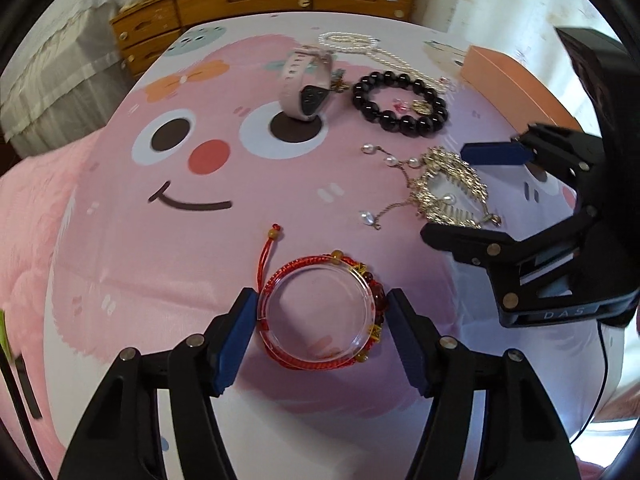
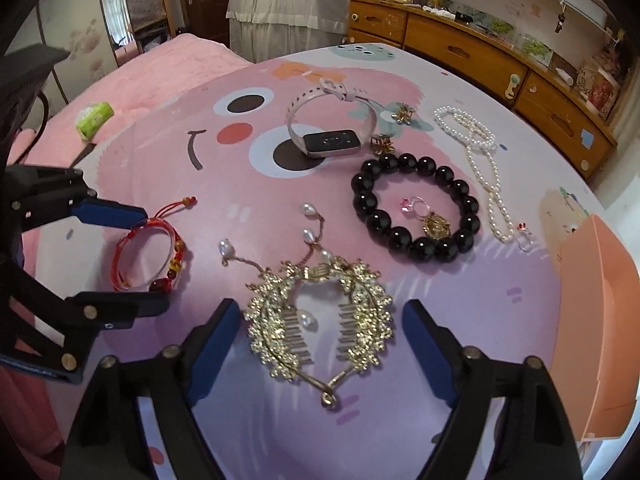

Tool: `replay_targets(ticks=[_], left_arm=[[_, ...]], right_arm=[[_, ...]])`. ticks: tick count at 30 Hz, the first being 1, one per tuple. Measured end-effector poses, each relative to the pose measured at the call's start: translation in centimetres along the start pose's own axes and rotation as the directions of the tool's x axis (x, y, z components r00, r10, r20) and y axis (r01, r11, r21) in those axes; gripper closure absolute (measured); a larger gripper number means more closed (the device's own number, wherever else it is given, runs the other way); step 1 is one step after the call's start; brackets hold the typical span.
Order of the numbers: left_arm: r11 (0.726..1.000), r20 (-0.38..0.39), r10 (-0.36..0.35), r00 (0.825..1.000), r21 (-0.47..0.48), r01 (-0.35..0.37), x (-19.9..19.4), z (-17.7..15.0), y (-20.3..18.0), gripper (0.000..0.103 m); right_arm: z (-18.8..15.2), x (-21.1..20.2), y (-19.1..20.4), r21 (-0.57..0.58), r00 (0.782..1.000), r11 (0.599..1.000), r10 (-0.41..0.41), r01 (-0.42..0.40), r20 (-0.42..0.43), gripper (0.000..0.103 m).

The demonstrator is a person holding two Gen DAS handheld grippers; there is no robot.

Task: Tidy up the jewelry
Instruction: 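Grasp the red string bracelet with the left tool while the right tool grasps the gold rhinestone comb, then carry both pieces into the pink box and open both tools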

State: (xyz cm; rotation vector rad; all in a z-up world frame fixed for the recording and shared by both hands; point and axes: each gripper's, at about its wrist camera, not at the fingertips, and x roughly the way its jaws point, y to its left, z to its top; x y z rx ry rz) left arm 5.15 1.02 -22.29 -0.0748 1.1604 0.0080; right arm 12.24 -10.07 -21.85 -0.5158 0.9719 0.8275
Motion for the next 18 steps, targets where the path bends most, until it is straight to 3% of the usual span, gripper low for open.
replay_targets(ticks=[8,11,18], left_arm=[[0.999,0.009,0.04,0.999,-0.029,-0.039,-0.7,0.5,0.9,0.039],[0.999,0.037,0.038,0.999,-0.023,-0.038,-1.6,1.0,0.9,0.039],[1.0,0.102,0.004,0.995,0.005,-0.005,-4.1,3.4,-0.8,0.039]], right_arm=[[-0.2,-0.3,-0.4,0.056,1.0,0.998,0.011,-0.012,0.026,0.028],[0.0,-0.8,-1.3,0.132,0.998,0.99,0.036,-0.042,0.048,0.028],[1.1,-4.7,-3.0,0.192,0.993,0.98,0.022,-0.044,0.112,0.028]])
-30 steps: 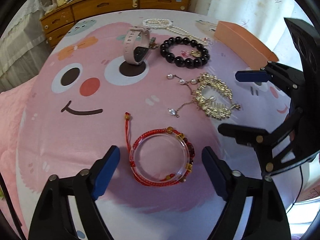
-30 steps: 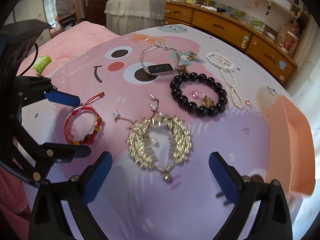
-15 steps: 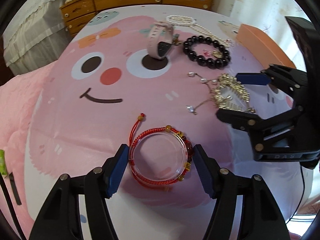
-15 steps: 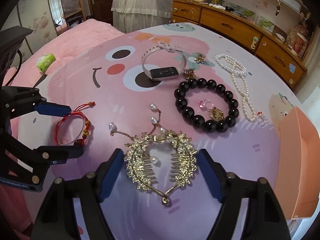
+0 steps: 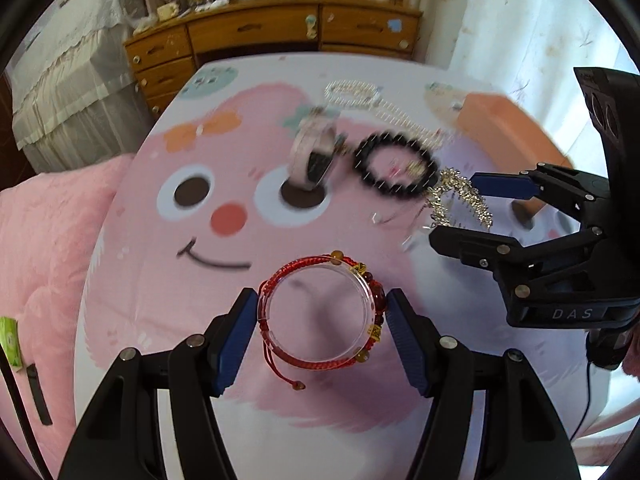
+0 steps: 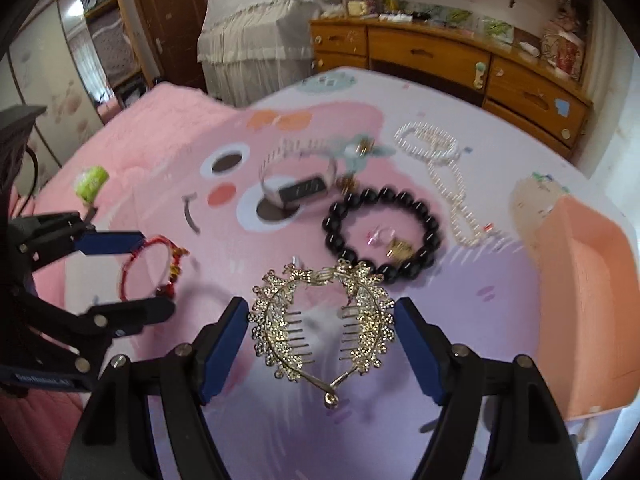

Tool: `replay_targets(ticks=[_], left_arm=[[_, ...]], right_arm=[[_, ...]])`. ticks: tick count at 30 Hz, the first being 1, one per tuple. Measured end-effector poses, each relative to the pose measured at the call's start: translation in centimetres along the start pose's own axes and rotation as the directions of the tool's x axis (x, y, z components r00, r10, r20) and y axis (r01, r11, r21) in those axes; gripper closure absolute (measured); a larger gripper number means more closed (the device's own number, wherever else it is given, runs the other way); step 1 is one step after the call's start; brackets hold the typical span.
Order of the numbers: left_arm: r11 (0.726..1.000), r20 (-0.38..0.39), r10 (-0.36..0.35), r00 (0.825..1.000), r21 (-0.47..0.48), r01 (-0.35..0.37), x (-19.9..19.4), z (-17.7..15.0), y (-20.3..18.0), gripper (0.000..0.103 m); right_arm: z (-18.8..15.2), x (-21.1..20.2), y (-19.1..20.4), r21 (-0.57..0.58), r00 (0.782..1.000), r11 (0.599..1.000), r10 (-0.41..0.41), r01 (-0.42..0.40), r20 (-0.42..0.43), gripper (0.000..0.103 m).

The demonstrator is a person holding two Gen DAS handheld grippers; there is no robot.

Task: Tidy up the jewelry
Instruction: 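Carry both pieces into the pink box and open both tools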

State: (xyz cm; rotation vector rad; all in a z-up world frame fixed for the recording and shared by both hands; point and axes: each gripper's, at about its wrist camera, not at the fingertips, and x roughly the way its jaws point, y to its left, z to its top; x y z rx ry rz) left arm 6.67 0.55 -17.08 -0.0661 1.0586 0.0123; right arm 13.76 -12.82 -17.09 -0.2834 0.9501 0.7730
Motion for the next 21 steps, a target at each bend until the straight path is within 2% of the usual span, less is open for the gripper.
replay_targets(ticks=[5,9,14,21], left_arm=[[0.998,0.056,-0.046,0.997,0.035,0.044,-1.7,2.4,-2.0,0.039],[0.992,0.077,-0.104,0.992,0.08,0.098,-2.5,4.9,-4.3,0.039],[0.978,0.129,-0.153,0.98,0.159,0.132,-3.3,8.0,-7.8,0.039],[0.952,0.179,-0.258,0.949,0.215,0.218,-2.2,11.6,-12.6,0.039]], right_arm=[[1.2,-3.6,-1.7,0.056,0.996,0.998,-0.038,0.033,0.081,0.028],[1.5,-6.4,-3.9,0.115,0.986,0.99,-0.101,0.086,0.13,0.028],[1.2,-9.5,-7.6,0.204,0.963,0.964,-0.207,0.17,0.172,0.028],[-0.8,-12.2,-12.7,0.337,0.921,0.903,-0.341,0.265,0.188,0.028]])
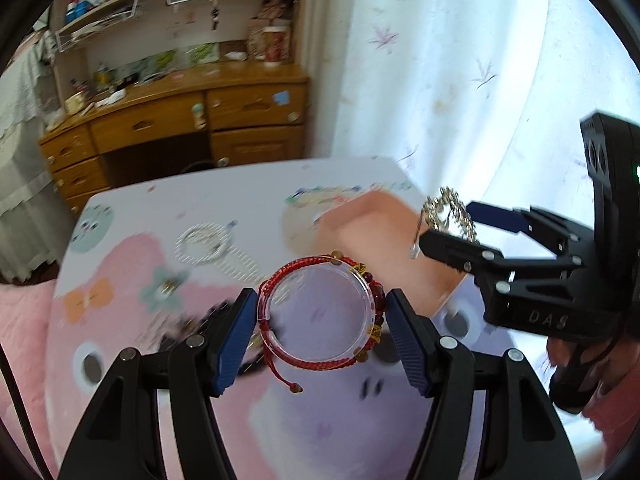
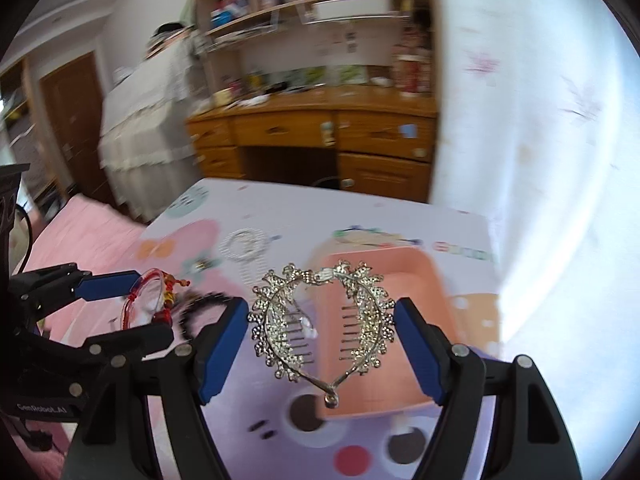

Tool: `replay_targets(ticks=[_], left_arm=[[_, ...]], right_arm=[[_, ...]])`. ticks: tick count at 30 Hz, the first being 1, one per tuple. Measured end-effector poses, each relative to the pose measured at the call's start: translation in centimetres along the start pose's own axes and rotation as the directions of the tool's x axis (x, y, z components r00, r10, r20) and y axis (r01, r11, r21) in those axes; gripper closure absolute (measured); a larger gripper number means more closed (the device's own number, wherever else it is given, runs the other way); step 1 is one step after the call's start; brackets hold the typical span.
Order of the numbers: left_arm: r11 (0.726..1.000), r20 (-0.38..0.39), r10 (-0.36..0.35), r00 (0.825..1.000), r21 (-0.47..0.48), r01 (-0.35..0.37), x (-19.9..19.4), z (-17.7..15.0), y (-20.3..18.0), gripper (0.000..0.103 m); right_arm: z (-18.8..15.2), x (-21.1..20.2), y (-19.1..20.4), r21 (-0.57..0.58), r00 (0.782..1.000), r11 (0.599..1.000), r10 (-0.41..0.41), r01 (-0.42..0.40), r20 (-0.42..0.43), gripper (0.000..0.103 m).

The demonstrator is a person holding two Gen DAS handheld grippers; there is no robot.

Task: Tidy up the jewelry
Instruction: 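Carry both pieces into the pink box and open both tools, then move the left tool to the pink watch while the right tool approaches the black bead bracelet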

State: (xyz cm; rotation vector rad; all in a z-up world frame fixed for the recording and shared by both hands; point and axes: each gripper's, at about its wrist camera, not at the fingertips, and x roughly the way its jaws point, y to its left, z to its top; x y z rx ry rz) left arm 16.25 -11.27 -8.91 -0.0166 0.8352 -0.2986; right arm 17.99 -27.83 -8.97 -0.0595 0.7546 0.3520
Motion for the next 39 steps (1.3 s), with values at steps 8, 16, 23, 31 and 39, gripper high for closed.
replay_targets(ticks=[8,16,23,31,39], left_arm=[[0.996,0.063,-0.088,0.994,0.0,0.088,4.5,4.3,-2.9,0.039],[0.986,0.03,-0.148,0.988,-0.074,0.15,8.7,6.4,-3.3,0.039],[0.983,-0.002,-0.151,0.989,-0.108,0.15,10.6,6.6,-2.9,0.016],[0.989,-0.015,-0.105,0.994,-0.102,0.103,9.1,6.3,-1.2,0.011],[0.995,-0.06,-0.049,0.997,-0.091,0.044,6.4,4.3,2.9,0.011]], right_arm=[[-1.6,1.0,-4.0,0.044,0.996,0.995,-0.084,0.085,-0.021,0.028],[-3.6,2.8,-4.5,0.051,0.994,0.995,-0.077,0.082,-0.078,0.028],[-4.0,3.9,-4.0,0.057,0.992,0.994,-0.083,0.088,-0.095,0.027],[-4.1,3.0,-3.5,0.11,0.992,0.989,-0.088,0.097,-0.087,0.027],[-4.2,2.4,-1.9,0.184,0.992,0.977,-0.092,0.107,-0.089,0.027]])
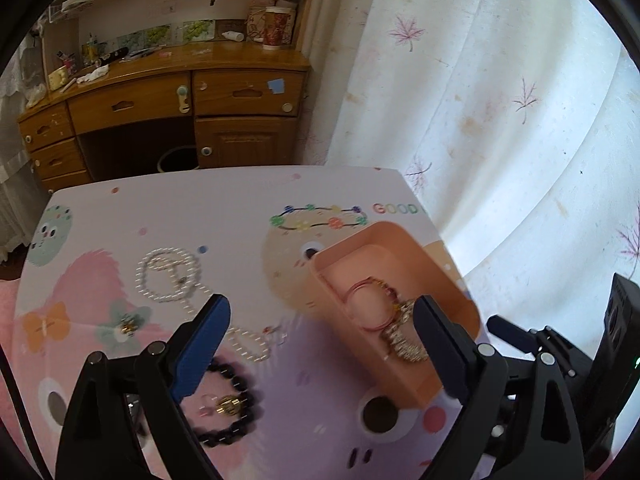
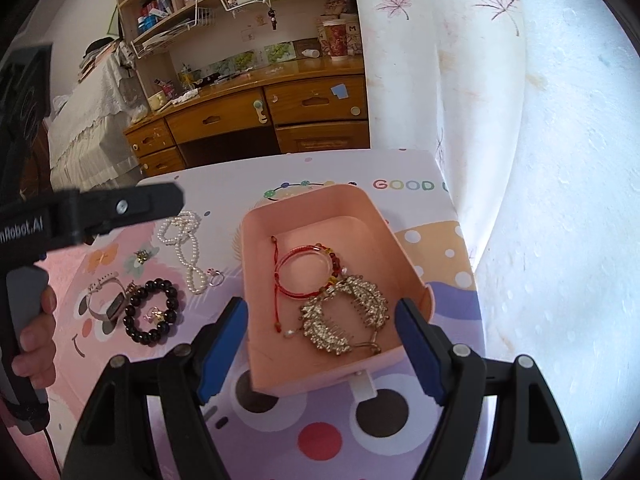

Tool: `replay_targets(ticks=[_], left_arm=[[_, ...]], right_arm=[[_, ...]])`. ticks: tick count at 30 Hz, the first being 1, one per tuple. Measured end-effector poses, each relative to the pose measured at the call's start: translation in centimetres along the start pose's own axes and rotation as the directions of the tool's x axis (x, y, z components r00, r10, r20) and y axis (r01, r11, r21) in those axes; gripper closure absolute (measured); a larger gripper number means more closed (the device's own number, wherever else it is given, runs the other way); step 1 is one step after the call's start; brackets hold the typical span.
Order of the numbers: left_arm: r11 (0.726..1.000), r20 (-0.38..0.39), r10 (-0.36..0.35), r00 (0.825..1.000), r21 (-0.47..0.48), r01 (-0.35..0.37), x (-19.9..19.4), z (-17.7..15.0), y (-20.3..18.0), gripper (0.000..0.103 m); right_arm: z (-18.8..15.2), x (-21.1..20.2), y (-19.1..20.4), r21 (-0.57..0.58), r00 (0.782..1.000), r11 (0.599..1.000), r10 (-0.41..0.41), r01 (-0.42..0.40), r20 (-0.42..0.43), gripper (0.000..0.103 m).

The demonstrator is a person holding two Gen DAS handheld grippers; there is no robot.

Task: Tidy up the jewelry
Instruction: 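Move the left tool to the pink watch while the right tool approaches the black bead bracelet, then grasp the pink watch with the left tool while the right tool grasps the black bead bracelet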

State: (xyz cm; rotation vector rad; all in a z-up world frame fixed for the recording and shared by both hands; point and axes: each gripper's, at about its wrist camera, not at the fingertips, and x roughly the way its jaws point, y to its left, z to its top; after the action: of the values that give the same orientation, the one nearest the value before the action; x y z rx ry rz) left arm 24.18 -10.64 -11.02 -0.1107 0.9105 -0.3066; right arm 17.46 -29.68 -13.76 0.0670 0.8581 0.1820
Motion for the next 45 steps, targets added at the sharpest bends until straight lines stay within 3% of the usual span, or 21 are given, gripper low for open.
replay_targets(ticks=[12,21,31,38,42,45], left_arm=[[0.994,-0.054,0.108,0.993,0.019,-0.107,-4.4,-2.9,8.2,0.011],[0.99,-0.112,0.111,0.987,0.096,-0.101,-5.2,-4.9,12.2,0.011],[0.992,-0.175,0.048,0.983,0.125,-0.026,-2.2,-6.9,15.4,0.012],[0.996,-0.209,-0.003,0.978,0.091,0.023,0.4,-8.1,16.7,0.039],[0.995,-0.206,0.001,0.979,0.097,0.02,0.9,-8.6,17.1,0.039],[0.994,-0.193,-0.025,0.981,0.098,0.044,0.9,-8.9,17.3,0.048]], right_arm=[[-0.2,0.1,5.0,0.105,0.996,0.991,0.081,-0.078,-0.03,0.027],[-0.6,1.0,9.7,0.205,0.992,0.974,0.114,-0.1,-0.055,0.027],[-2.7,4.5,13.9,0.309,0.98,0.948,0.13,-0.079,-0.149,0.027],[-3.9,7.3,15.6,0.355,0.97,0.935,0.1,-0.016,-0.22,0.028],[-4.0,8.4,16.2,0.347,0.964,0.938,0.076,0.018,-0.256,0.046],[-3.8,9.2,16.3,0.356,0.957,0.933,0.061,0.046,-0.282,0.054]])
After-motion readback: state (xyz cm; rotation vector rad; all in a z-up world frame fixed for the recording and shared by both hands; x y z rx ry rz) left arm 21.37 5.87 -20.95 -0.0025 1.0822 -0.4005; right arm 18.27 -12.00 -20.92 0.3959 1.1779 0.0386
